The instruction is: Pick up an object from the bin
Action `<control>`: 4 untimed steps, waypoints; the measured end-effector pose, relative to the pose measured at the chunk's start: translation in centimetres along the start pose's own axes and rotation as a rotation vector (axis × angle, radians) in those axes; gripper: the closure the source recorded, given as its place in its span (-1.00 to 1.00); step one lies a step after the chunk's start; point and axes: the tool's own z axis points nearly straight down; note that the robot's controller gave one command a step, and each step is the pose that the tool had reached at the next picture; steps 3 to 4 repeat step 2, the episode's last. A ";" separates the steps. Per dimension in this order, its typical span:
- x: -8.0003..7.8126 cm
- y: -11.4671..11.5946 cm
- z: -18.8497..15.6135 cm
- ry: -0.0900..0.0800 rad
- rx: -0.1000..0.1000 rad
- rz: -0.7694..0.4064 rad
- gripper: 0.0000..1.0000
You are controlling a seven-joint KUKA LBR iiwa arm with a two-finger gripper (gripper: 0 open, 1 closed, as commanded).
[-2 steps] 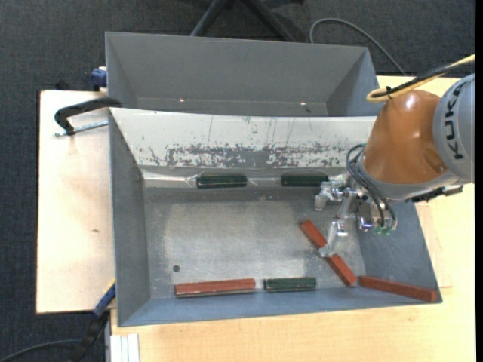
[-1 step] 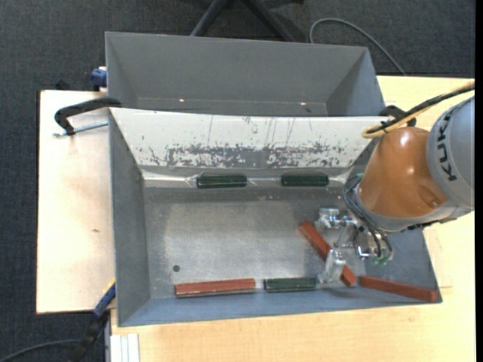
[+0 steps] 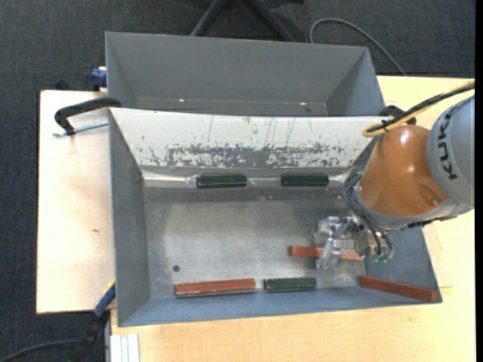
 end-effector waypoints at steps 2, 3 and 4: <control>-4.5 1.9 -17.6 -0.011 0.002 -0.324 1.00; -4.5 1.9 -17.6 -0.011 0.002 -0.324 1.00; -4.5 1.9 -17.6 -0.011 0.002 -0.324 1.00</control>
Offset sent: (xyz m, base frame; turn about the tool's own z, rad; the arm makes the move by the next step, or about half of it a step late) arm 0.0079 0.0272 0.0924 -0.0055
